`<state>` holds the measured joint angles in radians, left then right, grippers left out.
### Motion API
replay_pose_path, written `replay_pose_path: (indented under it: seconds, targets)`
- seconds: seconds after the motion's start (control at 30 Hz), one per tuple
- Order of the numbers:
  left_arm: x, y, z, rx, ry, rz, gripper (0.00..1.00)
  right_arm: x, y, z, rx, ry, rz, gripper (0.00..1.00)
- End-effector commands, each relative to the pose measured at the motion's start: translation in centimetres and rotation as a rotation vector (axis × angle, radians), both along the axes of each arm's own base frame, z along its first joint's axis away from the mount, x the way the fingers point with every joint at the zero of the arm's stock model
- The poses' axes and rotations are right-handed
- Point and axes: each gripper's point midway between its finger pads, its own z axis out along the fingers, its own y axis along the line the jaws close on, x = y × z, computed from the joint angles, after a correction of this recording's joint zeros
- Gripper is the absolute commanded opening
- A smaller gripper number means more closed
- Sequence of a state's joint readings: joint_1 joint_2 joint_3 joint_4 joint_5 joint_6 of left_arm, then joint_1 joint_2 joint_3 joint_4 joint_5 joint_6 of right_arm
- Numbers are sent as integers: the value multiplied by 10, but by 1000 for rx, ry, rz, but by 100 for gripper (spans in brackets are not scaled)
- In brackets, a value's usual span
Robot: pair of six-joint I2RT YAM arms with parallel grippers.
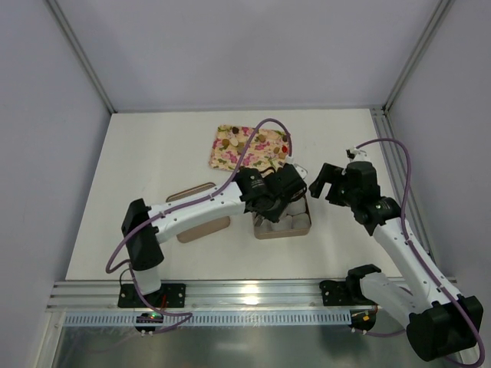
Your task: Pack the chocolate
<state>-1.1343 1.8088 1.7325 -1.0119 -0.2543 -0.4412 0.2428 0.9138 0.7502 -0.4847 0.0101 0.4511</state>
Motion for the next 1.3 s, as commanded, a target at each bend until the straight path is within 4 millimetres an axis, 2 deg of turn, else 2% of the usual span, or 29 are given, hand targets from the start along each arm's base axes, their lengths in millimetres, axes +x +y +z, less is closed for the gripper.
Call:
replay_pose_path:
  seconds: [0.0,0.27,0.87,1.07,1.27]
  targets:
    - [-3,-11,26,-100,-48,17,25,7,-4,24,3,-65,-26,99]
    - [-9,-22,17,-92,-36,-6,26,6,-5,22,-1,-61,-29,99]
    - [1,-37,-9,-41,-48,-21,36,4,-4,23,3,-65,-20,99]
    - [4,-39,-5,-46,-60,-25,38,4,-5,25,-1,-69,-23,99]
    - [7,-37,12,-59,-88,-18,40,5,-4,27,1,-72,-19,99]
